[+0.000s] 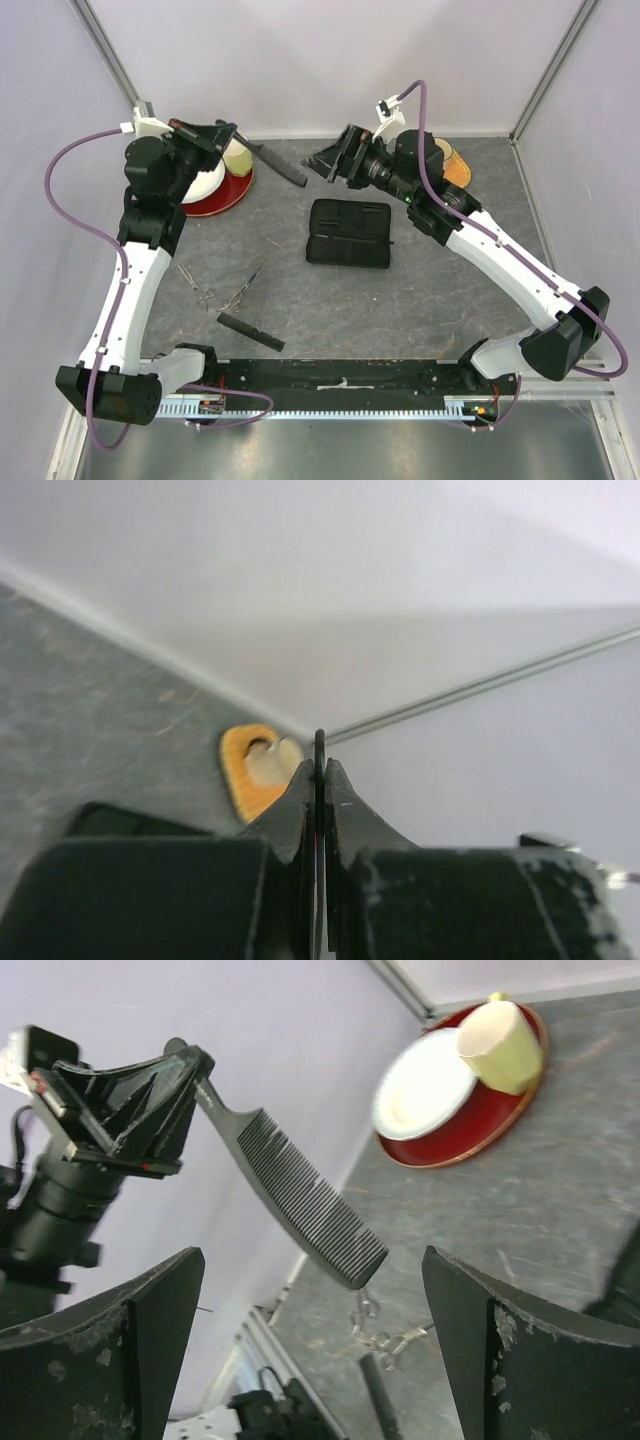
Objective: Sort the hair-cutting tools
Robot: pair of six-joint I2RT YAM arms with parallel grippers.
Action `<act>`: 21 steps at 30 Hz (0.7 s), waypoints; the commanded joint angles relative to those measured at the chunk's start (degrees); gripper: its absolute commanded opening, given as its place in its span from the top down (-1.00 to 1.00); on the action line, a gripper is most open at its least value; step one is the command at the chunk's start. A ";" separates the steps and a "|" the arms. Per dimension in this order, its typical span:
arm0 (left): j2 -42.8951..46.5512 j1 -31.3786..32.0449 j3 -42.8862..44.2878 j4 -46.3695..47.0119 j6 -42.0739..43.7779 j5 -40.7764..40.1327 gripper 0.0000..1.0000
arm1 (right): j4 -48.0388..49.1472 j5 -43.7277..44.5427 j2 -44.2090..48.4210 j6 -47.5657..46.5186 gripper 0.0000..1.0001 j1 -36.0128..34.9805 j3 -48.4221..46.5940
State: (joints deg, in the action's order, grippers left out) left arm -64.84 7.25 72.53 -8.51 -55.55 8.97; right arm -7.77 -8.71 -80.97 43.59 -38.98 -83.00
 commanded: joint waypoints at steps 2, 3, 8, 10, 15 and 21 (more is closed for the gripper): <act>3.84 2.24 -2.72 19.99 -15.55 -8.08 0.95 | 18.68 -8.86 1.16 10.36 -0.96 0.75 2.31; 4.10 3.90 -3.44 25.07 -16.42 -10.70 0.95 | 23.11 -11.65 1.25 14.37 -0.96 0.84 4.58; 2.44 6.46 -0.55 25.48 -17.04 -10.91 0.95 | 27.10 -11.77 0.37 15.21 -0.96 0.84 2.32; 1.82 7.08 -0.55 27.39 -18.10 -10.47 0.95 | 27.45 -11.59 0.02 15.47 -0.96 0.75 1.44; 0.77 7.78 0.07 27.67 -19.16 -10.38 0.95 | 31.75 -10.10 0.37 16.78 -0.78 0.75 2.66; 0.85 7.78 -0.29 27.94 -19.95 -10.47 0.96 | 38.79 -9.13 -0.94 20.74 -0.36 0.92 4.34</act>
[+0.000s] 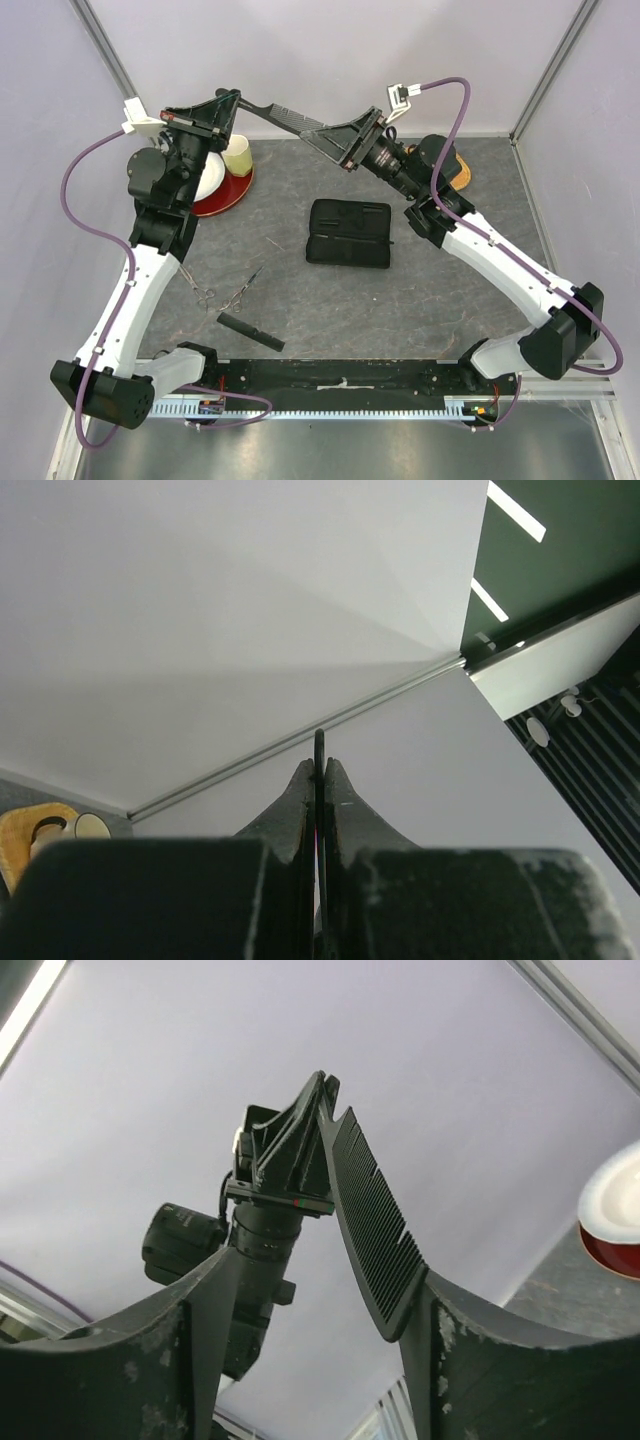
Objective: Sort the hair-cutting tools
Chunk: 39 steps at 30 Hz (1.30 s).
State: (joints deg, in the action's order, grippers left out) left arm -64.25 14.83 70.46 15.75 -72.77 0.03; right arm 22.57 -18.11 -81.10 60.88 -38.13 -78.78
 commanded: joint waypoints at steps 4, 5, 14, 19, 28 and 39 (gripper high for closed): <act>0.35 0.20 1.97 2.98 -3.34 -1.70 0.95 | 10.21 -0.52 -2.92 5.56 -0.12 -0.02 -0.85; 0.26 0.20 2.05 2.45 -3.60 -1.79 0.95 | 11.35 -0.61 -3.53 5.91 -0.10 0.07 -0.85; 0.70 0.11 2.23 0.51 -2.73 -0.30 0.96 | 12.24 -0.70 -4.33 6.79 -0.01 0.86 -0.93; 0.18 -0.24 1.79 -0.02 -2.11 1.90 0.95 | 13.46 -3.33 -4.94 8.20 0.09 2.53 -1.20; -1.32 -0.24 2.05 0.34 -2.73 4.01 0.96 | 13.03 -6.59 -4.94 9.25 0.42 2.80 -1.02; -1.58 -0.24 1.18 0.42 -2.37 5.15 0.95 | 10.92 -8.96 -4.94 9.43 0.18 2.80 -0.49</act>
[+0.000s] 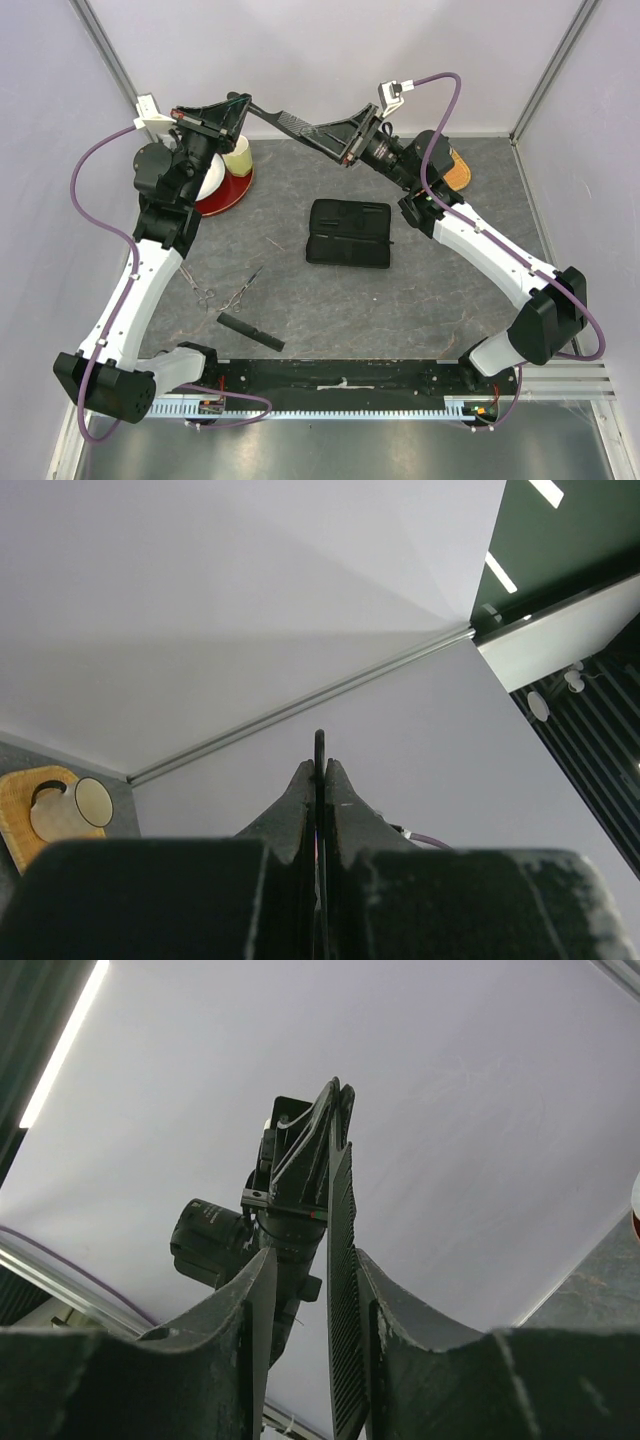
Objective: Sort the hair-cutting tools
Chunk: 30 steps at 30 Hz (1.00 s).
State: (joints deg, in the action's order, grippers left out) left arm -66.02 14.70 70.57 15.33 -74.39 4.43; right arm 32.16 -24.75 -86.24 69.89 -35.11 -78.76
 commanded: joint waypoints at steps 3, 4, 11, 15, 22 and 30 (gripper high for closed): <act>0.28 -0.11 0.98 0.84 -0.41 0.67 0.95 | -0.34 -2.84 -0.07 0.07 0.30 -0.22 -0.95; 0.28 -0.11 0.98 0.84 -0.23 0.76 0.95 | -0.87 -2.84 -0.07 -0.10 0.35 -0.22 -0.87; -0.16 -0.11 1.15 0.49 0.30 1.46 0.95 | -4.91 -3.46 -0.42 -1.50 1.00 -0.22 -1.66; 0.01 -0.20 0.63 -0.30 1.70 2.51 0.08 | -8.51 -2.85 0.28 -3.61 1.00 0.04 -1.39; 3.70 -0.55 -2.62 -11.01 13.98 5.06 -0.78 | -23.36 -3.89 2.91 -11.86 1.00 4.61 0.35; 3.80 -0.81 -10.96 -23.42 23.06 12.79 -0.72 | -40.99 -14.18 4.59 -26.27 1.00 16.11 8.45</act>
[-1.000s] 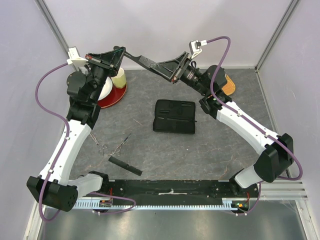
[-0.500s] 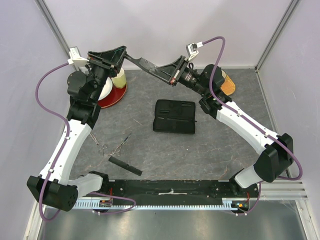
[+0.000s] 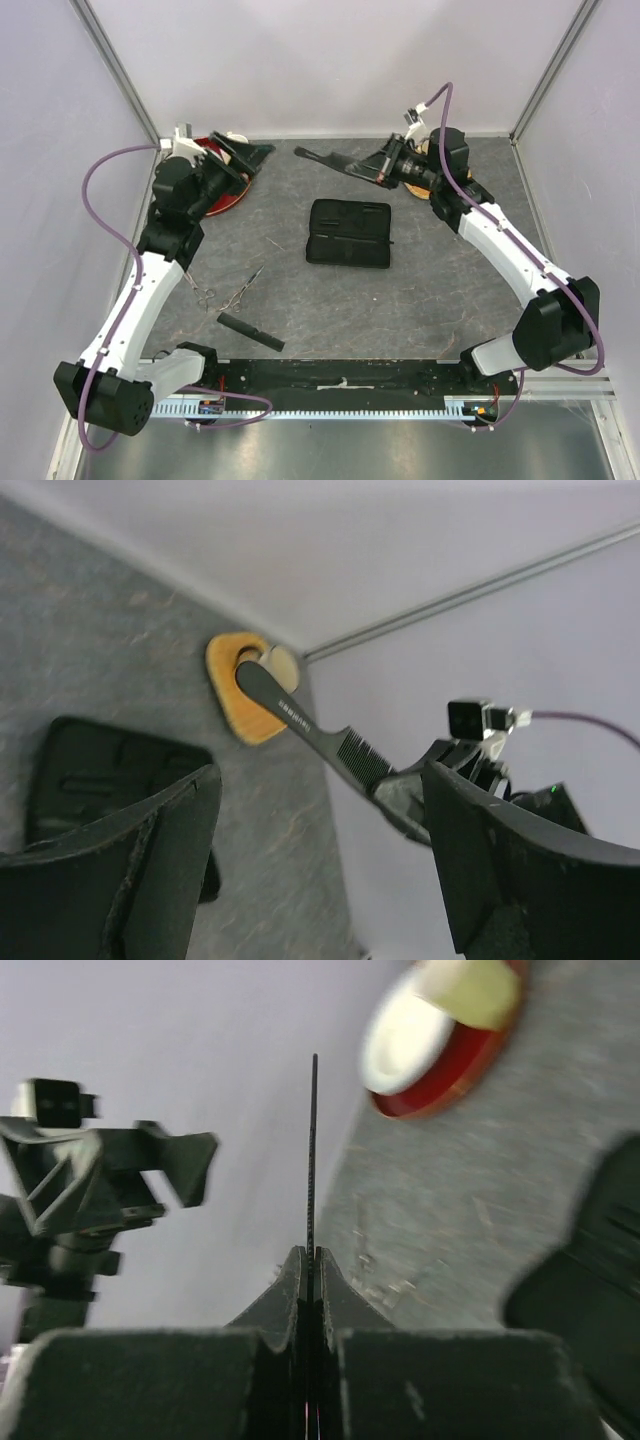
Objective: Sort the hair-cutting tools
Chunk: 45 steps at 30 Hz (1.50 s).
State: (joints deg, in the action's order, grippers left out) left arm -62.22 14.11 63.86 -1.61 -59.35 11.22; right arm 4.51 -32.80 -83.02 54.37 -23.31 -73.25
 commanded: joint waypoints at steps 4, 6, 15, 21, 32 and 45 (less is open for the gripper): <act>-7.36 0.13 -7.86 -6.04 10.21 13.28 -0.59 | -25.85 -2.64 0.93 -22.18 1.00 6.00 4.34; -10.81 0.74 -8.57 -5.95 11.27 16.63 -0.51 | -27.80 -1.31 1.37 -23.96 1.00 6.61 6.18; -24.52 7.51 -9.45 -2.62 15.93 21.38 -0.17 | -32.98 -0.61 4.97 -26.06 1.00 9.51 16.73; -32.95 11.37 -8.66 -3.83 17.25 19.90 -0.07 | -34.04 0.63 7.26 -25.72 1.00 10.83 20.51; -40.53 13.40 -9.27 -10.43 22.17 10.84 0.09 | -35.01 3.27 4.46 -29.75 1.00 14.42 21.40; -42.02 13.40 -9.45 -10.61 22.70 10.57 0.16 | -31.94 1.50 -3.63 -31.34 1.00 16.01 22.98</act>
State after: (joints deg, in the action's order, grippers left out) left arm -102.30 27.55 54.68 -11.03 -39.79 25.63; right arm -27.53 -32.64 -84.12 24.82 -7.60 -51.11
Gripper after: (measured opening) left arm 0.425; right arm 0.013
